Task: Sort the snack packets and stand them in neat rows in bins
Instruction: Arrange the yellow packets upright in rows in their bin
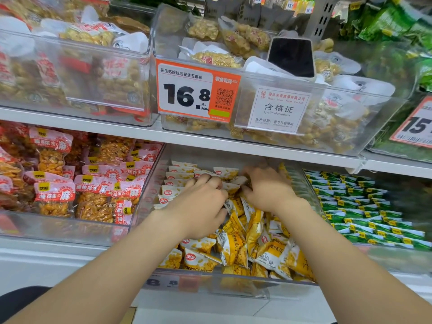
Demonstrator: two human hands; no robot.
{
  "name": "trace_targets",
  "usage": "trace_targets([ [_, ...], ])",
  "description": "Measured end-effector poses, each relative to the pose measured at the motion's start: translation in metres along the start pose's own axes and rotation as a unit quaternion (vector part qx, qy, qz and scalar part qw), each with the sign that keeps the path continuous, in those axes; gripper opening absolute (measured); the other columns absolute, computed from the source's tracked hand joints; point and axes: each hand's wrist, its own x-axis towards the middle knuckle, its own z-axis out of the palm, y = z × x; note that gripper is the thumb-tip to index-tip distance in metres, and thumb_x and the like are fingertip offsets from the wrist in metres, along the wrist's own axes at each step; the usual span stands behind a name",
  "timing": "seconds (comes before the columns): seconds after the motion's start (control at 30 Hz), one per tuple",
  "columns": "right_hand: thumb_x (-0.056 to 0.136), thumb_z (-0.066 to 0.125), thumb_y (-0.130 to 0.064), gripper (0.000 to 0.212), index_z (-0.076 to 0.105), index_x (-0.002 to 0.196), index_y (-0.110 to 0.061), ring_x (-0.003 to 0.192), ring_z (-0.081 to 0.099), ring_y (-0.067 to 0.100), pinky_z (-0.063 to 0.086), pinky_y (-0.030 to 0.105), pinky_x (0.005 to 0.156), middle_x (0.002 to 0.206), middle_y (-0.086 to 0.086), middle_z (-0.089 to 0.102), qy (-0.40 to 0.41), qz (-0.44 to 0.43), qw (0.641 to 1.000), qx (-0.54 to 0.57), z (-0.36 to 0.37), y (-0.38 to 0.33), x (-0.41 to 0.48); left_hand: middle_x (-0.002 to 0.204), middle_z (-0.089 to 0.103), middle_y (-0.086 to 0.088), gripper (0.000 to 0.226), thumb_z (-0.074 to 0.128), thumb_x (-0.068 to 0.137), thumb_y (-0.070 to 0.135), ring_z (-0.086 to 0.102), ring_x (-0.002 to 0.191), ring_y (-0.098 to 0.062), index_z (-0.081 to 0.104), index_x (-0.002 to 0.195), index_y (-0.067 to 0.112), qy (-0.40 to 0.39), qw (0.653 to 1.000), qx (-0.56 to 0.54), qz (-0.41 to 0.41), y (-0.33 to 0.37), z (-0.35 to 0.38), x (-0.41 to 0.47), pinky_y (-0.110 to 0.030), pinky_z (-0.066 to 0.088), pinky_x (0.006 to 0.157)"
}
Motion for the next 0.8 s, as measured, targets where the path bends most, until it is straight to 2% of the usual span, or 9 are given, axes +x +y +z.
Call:
trace_targets([
  [0.1,0.093,0.065,-0.054,0.037,0.054,0.123,-0.036,0.120,0.060,0.029,0.033,0.049,0.113,0.119,-0.002,0.067,-0.050,-0.007,0.998,0.031,-0.004,0.012,-0.003,0.136,0.051,0.000,0.038,0.043,0.105,0.041,0.040,0.129,-0.025,0.064,0.131,0.021,0.014,1.000,-0.013,0.012,0.004,-0.001,-0.007,-0.044,0.038,0.107],
  [0.2,0.076,0.074,-0.073,0.062,0.049,0.122,-0.039,0.117,0.057,0.023,0.036,0.047,0.111,0.118,-0.006,0.064,-0.077,-0.016,0.997,0.028,-0.010,0.015,-0.009,0.134,0.052,0.003,0.036,0.044,0.106,0.040,0.040,0.126,-0.021,0.064,0.131,0.023,0.020,0.999,-0.019,0.019,0.006,0.000,-0.013,-0.040,0.038,0.104],
  [0.27,0.073,0.080,-0.066,0.066,0.047,0.123,-0.039,0.118,0.057,0.025,0.039,0.047,0.109,0.118,-0.004,0.063,-0.071,-0.023,0.997,0.020,-0.008,0.013,-0.012,0.130,0.054,0.004,0.034,0.046,0.106,0.040,0.039,0.122,-0.020,0.065,0.129,0.024,0.030,0.999,-0.024,0.026,0.006,0.001,-0.016,-0.040,0.040,0.105],
  [0.37,0.079,0.081,-0.051,0.057,0.050,0.124,-0.035,0.117,0.059,0.028,0.042,0.049,0.107,0.115,0.000,0.063,-0.044,-0.021,0.999,0.022,-0.007,0.011,-0.016,0.121,0.056,0.006,0.035,0.047,0.106,0.048,0.041,0.118,-0.017,0.065,0.127,0.027,0.033,0.997,-0.054,0.035,0.008,0.002,-0.019,-0.041,0.043,0.106],
  [0.5,0.088,0.077,-0.041,0.044,0.054,0.125,-0.033,0.116,0.060,0.032,0.041,0.052,0.108,0.118,0.005,0.062,-0.023,-0.008,0.999,0.021,-0.009,0.010,-0.019,0.116,0.057,0.008,0.041,0.053,0.101,0.059,0.051,0.113,-0.013,0.061,0.129,0.029,0.016,0.992,-0.111,0.051,0.011,0.004,-0.023,-0.039,0.049,0.099],
  [0.67,0.092,0.074,-0.024,0.038,0.061,0.128,-0.030,0.114,0.061,0.038,0.041,0.056,0.109,0.120,0.011,0.061,0.006,0.002,1.000,0.005,-0.012,0.004,-0.025,0.118,0.066,0.004,0.060,0.063,0.097,0.059,0.064,0.102,-0.016,0.046,0.149,0.034,-0.004,0.987,-0.154,0.036,0.014,0.003,-0.025,-0.042,0.056,0.090],
  [0.73,0.093,0.069,-0.017,0.038,0.063,0.127,-0.030,0.109,0.063,0.039,0.046,0.051,0.105,0.120,0.012,0.060,0.031,0.013,0.999,0.000,-0.014,0.004,-0.029,0.102,0.070,0.000,0.061,0.064,0.096,0.059,0.068,0.100,-0.021,0.045,0.148,0.032,-0.008,0.990,-0.136,0.031,0.017,0.005,-0.024,-0.043,0.058,0.085],
  [0.8,0.092,0.066,-0.013,0.037,0.065,0.124,-0.031,0.104,0.064,0.038,0.050,0.048,0.099,0.116,0.011,0.063,0.065,0.022,0.998,-0.004,-0.016,0.003,-0.034,0.089,0.066,0.002,0.057,0.064,0.095,0.060,0.066,0.090,-0.023,0.051,0.140,0.027,-0.010,0.994,-0.109,0.009,0.023,0.007,-0.022,-0.043,0.058,0.076],
])
